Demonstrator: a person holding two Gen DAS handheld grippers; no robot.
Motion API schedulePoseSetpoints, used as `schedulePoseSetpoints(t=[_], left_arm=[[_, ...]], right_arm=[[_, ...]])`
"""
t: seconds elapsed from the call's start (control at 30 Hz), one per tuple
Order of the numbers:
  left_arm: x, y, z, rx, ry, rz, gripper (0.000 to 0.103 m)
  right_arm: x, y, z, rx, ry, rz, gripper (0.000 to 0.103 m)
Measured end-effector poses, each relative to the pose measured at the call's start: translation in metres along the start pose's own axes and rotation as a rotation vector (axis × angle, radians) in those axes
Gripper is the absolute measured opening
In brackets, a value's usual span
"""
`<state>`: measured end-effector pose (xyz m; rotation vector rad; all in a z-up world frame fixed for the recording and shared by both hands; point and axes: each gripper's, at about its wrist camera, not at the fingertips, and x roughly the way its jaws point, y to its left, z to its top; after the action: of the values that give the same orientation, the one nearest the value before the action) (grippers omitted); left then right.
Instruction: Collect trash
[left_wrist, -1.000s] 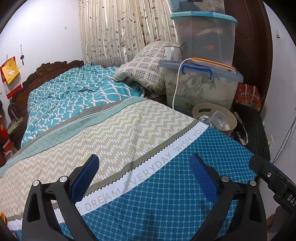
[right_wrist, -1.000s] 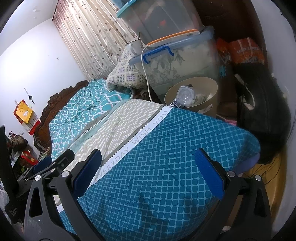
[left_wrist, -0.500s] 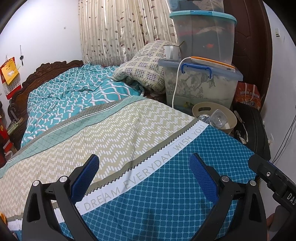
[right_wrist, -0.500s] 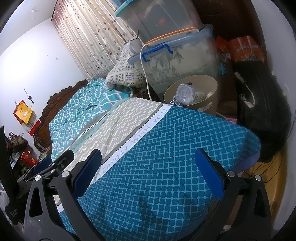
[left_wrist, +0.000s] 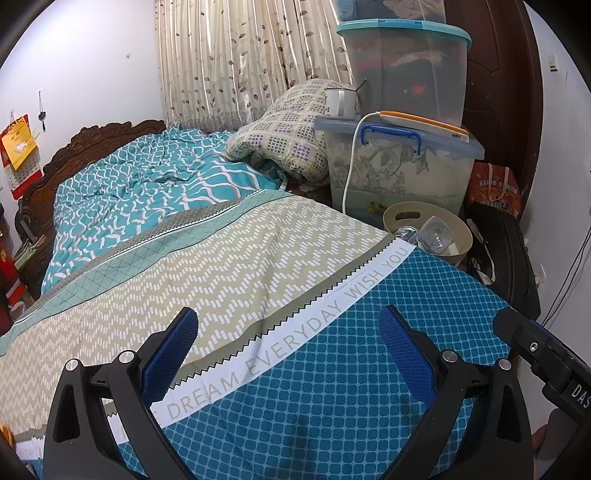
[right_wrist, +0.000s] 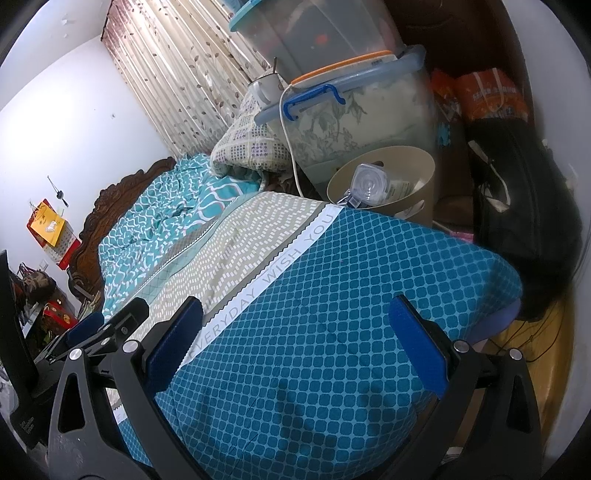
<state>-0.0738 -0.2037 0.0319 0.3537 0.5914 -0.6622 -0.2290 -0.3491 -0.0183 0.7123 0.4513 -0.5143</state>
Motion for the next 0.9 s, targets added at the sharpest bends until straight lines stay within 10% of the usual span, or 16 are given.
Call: schedulePoseSetpoints(t=[0.9], left_arm=[[0.0000, -0.0004, -0.0011, 0.004, 0.001, -0.001, 0.094]], right_arm=[[0.0015, 0.0019, -0.0004, 0.000, 0.006, 0.002, 0.100]])
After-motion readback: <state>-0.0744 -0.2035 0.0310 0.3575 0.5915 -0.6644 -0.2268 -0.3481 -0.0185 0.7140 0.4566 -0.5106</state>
